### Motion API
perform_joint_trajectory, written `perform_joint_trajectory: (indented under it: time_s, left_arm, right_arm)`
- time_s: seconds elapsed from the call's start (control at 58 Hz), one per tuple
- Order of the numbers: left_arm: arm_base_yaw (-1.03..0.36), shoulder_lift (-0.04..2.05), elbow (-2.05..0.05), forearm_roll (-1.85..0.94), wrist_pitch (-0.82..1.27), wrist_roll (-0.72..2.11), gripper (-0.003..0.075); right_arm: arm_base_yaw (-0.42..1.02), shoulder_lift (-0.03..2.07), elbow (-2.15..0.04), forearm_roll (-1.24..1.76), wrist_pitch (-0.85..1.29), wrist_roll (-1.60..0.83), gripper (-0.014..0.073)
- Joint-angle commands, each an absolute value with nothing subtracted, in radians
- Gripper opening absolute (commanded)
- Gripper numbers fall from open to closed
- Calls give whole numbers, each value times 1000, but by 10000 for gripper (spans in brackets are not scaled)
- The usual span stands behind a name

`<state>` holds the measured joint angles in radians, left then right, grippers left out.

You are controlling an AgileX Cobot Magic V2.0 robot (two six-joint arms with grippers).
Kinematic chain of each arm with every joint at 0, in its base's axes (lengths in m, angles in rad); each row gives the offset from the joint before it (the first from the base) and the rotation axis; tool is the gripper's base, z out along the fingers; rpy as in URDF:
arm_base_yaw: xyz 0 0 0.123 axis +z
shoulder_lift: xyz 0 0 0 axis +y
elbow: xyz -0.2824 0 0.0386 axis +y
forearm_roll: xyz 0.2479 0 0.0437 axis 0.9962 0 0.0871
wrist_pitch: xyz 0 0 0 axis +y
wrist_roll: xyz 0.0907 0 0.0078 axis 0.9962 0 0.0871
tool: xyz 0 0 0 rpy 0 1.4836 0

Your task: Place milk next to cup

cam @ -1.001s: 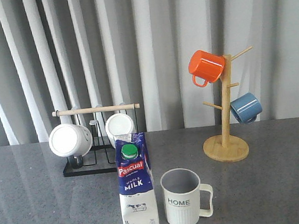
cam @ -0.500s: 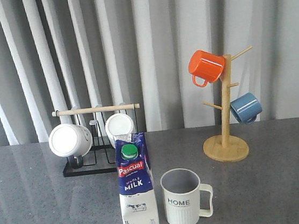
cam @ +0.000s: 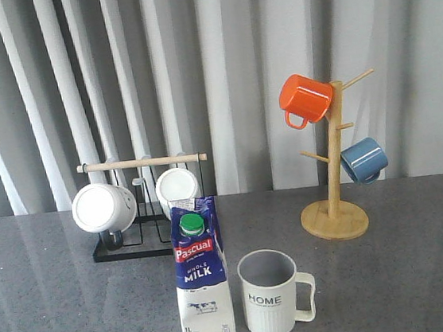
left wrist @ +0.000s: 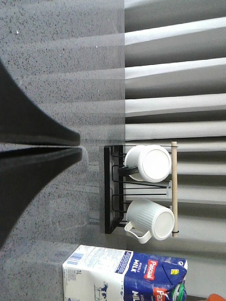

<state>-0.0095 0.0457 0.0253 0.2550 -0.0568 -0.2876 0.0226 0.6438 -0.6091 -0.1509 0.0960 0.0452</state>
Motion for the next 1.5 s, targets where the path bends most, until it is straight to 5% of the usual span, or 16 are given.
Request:
perform_joint_trajectory:
  time_s: [0.0,0.984,1.484]
  left_arm:
    - [-11,55,11,249,-103,-284,-8]
    - [-10,57,5,249,-85,-284,-8]
    - [-10,57,5,249,-85,-284,-8]
  right_arm:
    - [18,647,-638,-162,25,44,-11]
    - [18,623,-626,-165,46,42,-11]
    - [18,58,-32,-80,-36,42,-11]
